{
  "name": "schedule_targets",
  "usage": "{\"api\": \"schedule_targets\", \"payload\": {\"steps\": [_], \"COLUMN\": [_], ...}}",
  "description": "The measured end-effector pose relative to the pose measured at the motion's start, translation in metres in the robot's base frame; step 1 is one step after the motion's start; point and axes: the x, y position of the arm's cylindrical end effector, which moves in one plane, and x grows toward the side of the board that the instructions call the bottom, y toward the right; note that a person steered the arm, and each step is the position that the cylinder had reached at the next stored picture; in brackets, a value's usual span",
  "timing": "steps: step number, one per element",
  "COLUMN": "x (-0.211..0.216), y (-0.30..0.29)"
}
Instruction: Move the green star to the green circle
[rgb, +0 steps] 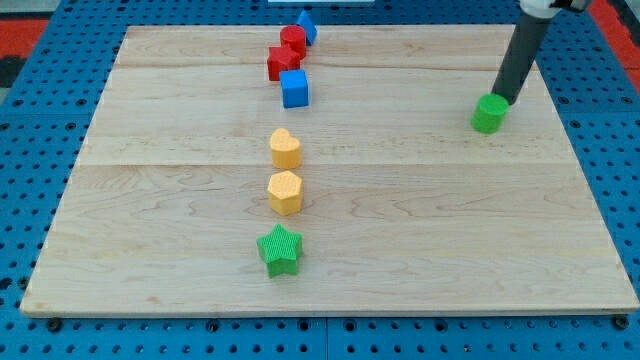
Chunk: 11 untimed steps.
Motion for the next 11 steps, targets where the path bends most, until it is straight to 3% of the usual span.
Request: {"api": "schedule_targets", "payload": {"steps": [1,2,4,5,6,7,8,10,11], "x": [0.008,-0.015,0.002,0.065,0.166,0.213,0.219,0.154,0.110], "y": [-0.001,-0.078,-0.297,-0.346,-0.367,-0.310,-0.229,-0.127,-0.109]}}
